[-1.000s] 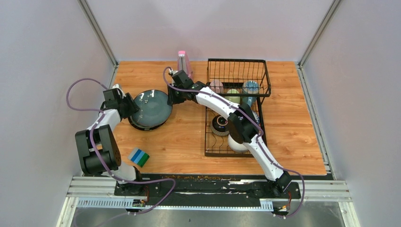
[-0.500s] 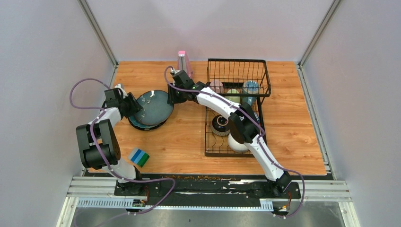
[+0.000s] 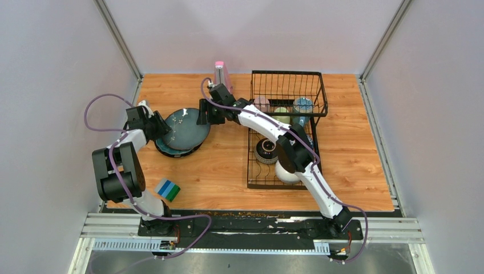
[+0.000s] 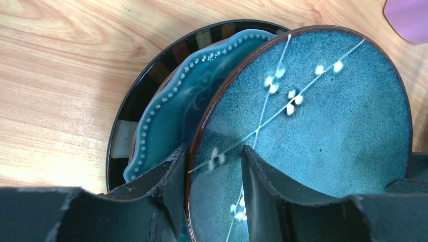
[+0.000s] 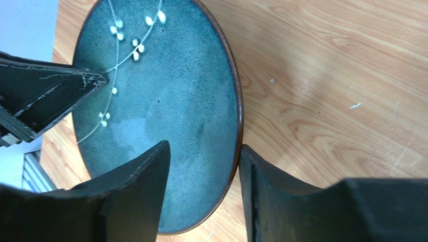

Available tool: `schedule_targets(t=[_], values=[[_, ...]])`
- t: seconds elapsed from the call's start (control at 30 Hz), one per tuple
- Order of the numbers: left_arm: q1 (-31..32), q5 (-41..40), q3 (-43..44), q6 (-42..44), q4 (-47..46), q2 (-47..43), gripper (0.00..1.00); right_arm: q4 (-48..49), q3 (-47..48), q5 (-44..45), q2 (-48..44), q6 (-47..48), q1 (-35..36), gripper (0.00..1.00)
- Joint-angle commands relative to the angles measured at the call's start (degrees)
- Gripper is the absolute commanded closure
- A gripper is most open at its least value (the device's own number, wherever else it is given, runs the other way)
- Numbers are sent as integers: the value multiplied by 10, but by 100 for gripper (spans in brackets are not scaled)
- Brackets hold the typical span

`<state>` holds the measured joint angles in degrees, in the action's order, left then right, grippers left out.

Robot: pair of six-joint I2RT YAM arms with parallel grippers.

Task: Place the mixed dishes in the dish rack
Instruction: Pick up the plate at the center of the board.

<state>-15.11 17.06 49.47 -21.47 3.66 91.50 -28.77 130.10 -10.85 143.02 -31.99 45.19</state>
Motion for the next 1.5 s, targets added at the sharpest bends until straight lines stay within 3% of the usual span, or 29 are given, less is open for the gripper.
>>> schedule_targets(t=[0.0,0.27,0.67,0.73,1.0,1.23,1.47], values=[[23,58,-2,-12,-9,15,52,64,21,-83,-21,-37,5,41],[25,76,-8,-20,-24,18,54,52,38,-103,-5,-27,4,38],[25,76,-9,-20,-24,13,54,-6,0,7,-43,22,-3,38],[25,75,-8,-19,-22,12,54,-6,-17,8,-57,35,-4,35],[24,46,-5,-17,-7,11,56,-22,-45,14,-97,92,-5,7],[24,20,-1,-14,8,8,57,-57,-55,54,-108,120,0,5],[24,11,4,-11,15,13,57,-29,-172,96,-206,149,20,7]])
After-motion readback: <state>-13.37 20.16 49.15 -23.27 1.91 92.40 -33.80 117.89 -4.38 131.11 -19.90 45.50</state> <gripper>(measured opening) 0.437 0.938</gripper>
